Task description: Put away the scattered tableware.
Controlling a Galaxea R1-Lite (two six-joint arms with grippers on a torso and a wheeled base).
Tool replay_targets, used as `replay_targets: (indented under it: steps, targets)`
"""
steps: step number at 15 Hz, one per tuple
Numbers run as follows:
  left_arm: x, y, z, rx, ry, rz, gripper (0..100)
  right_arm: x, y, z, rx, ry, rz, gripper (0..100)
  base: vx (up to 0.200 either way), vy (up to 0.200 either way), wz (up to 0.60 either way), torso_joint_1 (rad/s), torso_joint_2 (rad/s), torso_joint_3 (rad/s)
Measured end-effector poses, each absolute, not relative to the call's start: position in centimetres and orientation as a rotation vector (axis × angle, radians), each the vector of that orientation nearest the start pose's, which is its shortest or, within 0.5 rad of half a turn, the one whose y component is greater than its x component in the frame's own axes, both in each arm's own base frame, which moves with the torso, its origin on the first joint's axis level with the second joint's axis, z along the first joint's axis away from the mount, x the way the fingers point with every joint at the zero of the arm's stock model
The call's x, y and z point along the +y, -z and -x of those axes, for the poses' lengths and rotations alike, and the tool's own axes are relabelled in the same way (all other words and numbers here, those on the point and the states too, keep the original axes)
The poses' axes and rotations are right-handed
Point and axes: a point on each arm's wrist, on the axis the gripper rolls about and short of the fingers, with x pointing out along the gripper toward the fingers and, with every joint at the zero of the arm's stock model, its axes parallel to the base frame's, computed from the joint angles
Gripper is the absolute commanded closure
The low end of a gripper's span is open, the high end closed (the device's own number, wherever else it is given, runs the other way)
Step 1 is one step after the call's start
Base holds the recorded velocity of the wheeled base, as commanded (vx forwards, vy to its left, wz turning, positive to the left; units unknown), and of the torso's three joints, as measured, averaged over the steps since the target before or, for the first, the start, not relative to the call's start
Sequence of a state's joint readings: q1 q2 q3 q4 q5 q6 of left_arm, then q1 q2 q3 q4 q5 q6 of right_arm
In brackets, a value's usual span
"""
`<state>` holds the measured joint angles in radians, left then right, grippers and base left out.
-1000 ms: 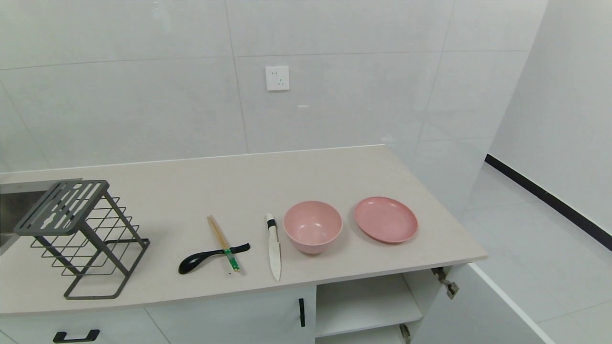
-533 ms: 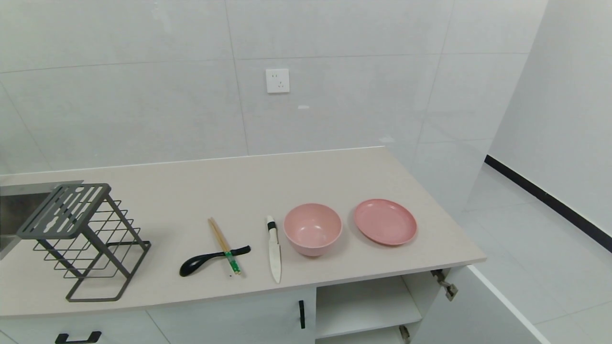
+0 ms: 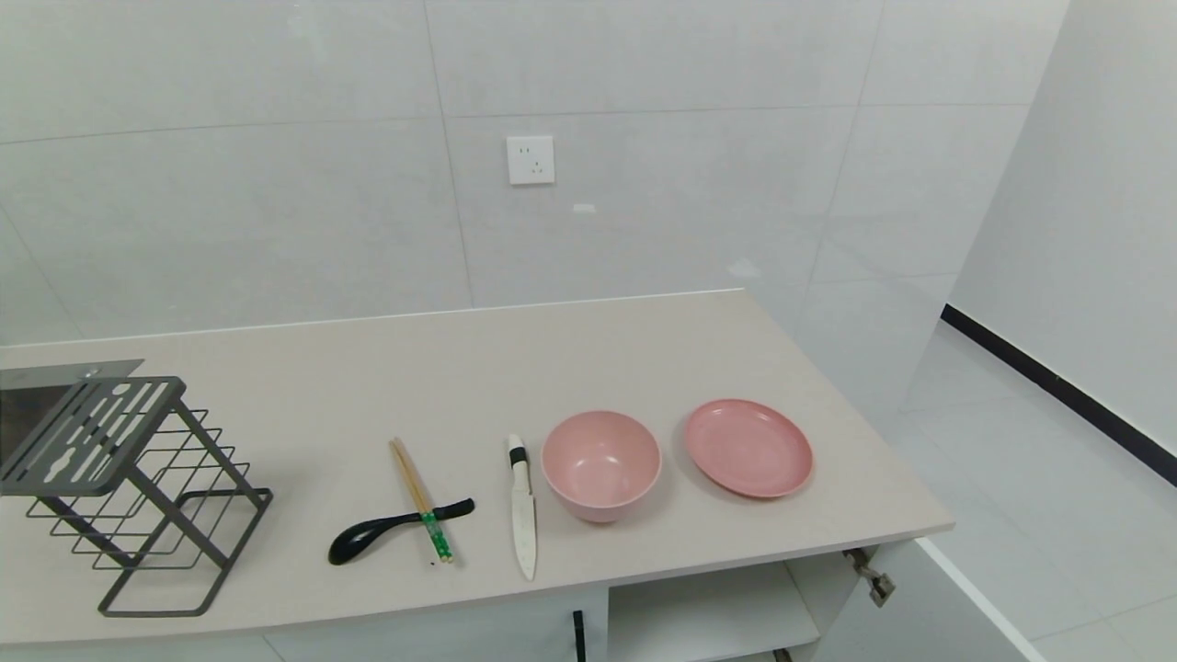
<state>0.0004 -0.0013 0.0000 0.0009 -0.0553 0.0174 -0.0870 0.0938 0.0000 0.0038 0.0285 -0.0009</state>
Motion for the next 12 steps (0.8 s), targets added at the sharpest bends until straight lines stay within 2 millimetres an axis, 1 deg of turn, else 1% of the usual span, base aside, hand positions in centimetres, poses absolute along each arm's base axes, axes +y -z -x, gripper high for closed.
replay_targets:
  steps: [4, 6, 9, 10, 12]
  targets:
    - [-0.1, -7.5, 2.3, -0.001, 0.061, -0.012, 0, 0.2, -7.7, 1.6, 0.096, 0.06, -0.006, 0, 0.0, 0.0, 0.0, 0.0, 0.0, 0.0]
    - [-0.1, -7.5, 2.3, -0.001, 0.04, -0.007, 0, 0.2, -7.7, 1.6, 0.097, 0.06, -0.007, 0, 0.2, 0.0, 0.0, 0.0, 0.0, 0.0]
    - [-0.1, -7.5, 2.3, 0.0, 0.037, -0.011, 0, 0.2, -7.7, 1.6, 0.094, 0.062, -0.019, 0, 0.0, 0.0, 0.0, 0.0, 0.0, 0.0]
    - [-0.1, -7.5, 2.3, 0.0, 0.036, -0.01, 0, 0.2, -8.0, 1.5, 0.073, 0.064, -0.019, 0, 0.0, 0.0, 0.0, 0.0, 0.0, 0.0]
    - [-0.1, -7.5, 2.3, 0.0, 0.036, -0.011, 0, 0.3, -9.6, 1.5, -0.079, 0.063, -0.011, 0, 0.0, 0.0, 0.0, 0.0, 0.0, 0.0]
